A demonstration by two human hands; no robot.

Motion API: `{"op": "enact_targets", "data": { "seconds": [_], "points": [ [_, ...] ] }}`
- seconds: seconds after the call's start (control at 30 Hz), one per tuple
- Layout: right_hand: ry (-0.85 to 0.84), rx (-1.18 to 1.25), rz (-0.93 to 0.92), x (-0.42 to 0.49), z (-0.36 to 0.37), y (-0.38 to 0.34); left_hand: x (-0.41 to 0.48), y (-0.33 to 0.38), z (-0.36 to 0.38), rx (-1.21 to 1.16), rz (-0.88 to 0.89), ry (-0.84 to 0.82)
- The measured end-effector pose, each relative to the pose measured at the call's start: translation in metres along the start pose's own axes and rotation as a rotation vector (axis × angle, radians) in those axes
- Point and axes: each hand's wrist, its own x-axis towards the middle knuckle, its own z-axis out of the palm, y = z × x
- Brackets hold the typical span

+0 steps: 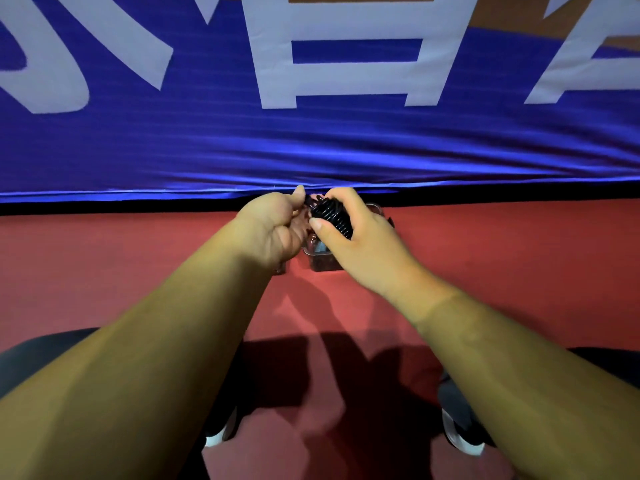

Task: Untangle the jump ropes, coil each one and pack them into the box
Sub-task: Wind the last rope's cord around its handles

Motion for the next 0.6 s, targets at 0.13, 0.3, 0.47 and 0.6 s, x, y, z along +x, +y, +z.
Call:
{"op": "enact_targets", "data": {
  "seconds": [0.13, 0.3, 0.47, 0.6],
  "points": [
    [-0.026, 0.009, 0.083, -0.001, 0.002, 0.006, 0.008, -0.002, -0.001, 0.131, -0.006, 0.024],
    [-0.014, 0.248, 0.248, 0.003, 0.001, 0.009, 0.014, -0.009, -0.005, 0.238, -0.067, -0.024],
    [-0.006, 0.493, 0.369, 0.007, -0.004, 0.002, 0.015, -0.012, -0.011, 0.302, -0.029, -0.218],
    [-0.12, 0.755, 0.409, 0.005, -0.009, -0.006, 0.013, -0.017, -0.013, 0.472, 0.041, -0.263]
  ]
}}
